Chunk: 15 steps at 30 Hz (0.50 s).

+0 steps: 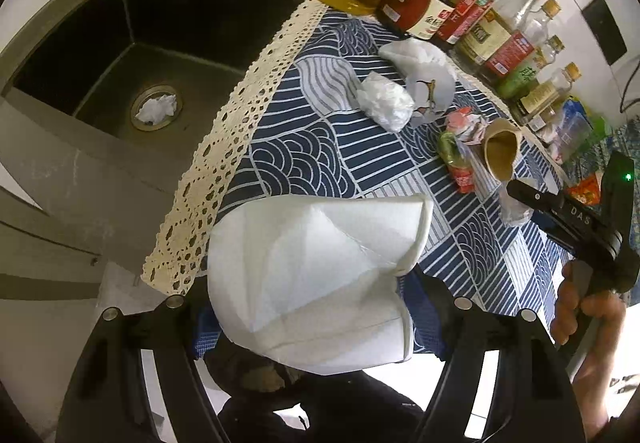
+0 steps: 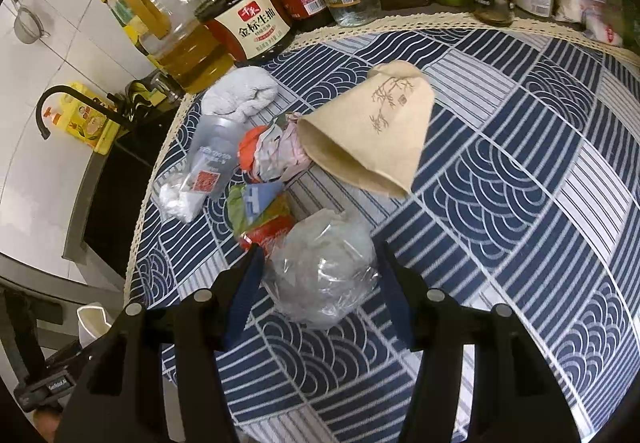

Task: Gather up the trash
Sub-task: 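Grasp the clear plastic bag with the right tool while the left tool holds the napkin, then carry the napkin and plastic bag down toward the trash bin with both tools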

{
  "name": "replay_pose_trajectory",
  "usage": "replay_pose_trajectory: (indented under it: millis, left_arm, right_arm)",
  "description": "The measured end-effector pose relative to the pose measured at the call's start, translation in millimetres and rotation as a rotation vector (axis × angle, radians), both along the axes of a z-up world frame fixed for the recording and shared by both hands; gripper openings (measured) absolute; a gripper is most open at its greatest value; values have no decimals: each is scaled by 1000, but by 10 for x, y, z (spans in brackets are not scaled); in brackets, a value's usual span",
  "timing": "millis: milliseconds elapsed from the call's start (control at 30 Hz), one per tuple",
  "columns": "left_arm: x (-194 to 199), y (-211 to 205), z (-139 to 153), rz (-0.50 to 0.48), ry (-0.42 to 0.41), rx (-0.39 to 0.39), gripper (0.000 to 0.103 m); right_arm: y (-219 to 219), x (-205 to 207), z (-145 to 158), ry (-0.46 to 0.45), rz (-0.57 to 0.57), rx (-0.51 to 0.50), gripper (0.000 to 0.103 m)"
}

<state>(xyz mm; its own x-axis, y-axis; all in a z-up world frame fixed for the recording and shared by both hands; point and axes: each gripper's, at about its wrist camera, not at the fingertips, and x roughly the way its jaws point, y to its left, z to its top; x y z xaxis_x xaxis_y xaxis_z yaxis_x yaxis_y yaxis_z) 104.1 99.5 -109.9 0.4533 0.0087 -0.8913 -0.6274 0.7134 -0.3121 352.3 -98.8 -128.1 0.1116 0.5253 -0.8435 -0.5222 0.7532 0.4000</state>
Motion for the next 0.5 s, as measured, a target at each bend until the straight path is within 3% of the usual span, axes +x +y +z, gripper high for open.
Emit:
replay_pose_trajectory:
  millis: [500]
  left_arm:
    - [-203, -169, 176, -94, -92, 9, 75]
  right_arm:
    - [-525, -671, 305, -39, -79, 46, 57]
